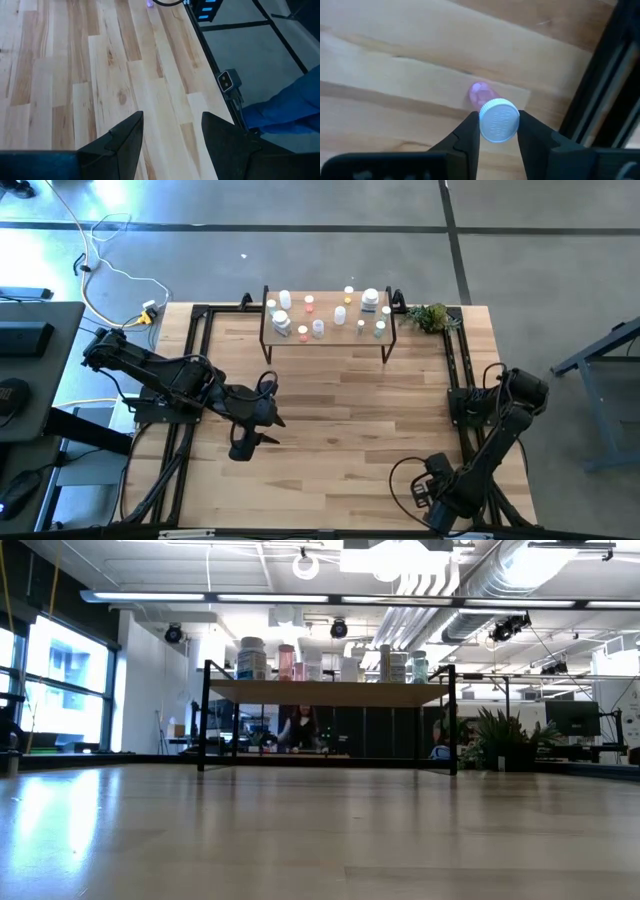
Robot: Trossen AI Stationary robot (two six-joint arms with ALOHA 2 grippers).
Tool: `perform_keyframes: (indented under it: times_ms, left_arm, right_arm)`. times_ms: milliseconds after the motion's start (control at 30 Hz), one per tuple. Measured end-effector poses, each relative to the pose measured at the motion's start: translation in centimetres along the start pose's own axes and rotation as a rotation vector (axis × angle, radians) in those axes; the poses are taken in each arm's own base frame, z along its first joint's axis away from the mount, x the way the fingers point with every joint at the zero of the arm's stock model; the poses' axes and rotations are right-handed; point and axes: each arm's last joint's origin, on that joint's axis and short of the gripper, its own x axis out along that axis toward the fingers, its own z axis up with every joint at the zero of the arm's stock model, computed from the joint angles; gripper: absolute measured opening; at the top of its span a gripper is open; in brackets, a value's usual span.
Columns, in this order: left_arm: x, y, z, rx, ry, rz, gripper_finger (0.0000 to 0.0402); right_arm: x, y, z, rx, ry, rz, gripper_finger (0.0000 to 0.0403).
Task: Pick and place medicine bottles onto shelf by color
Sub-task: Put the red transparent pill bottle on the shelf
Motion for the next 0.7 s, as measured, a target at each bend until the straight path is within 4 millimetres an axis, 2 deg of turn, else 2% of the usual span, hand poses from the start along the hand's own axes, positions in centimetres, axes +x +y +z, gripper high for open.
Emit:
perform_keyframes:
  times_ms: [367,700]
  left_arm:
    - [0.0,0.1,0.0,-0.001,0.0,0.002,0.0193]
    - [0.0,0.6,0.0,-0.028,-0.019,0.141,0.0205]
  right_arm:
    - [-2.2,1.8,2.3,-0.024,0.038,0.177,0.0094]
    - [-5.0,3.6,6.9,-0.123,-0.05,0.361,0.0094]
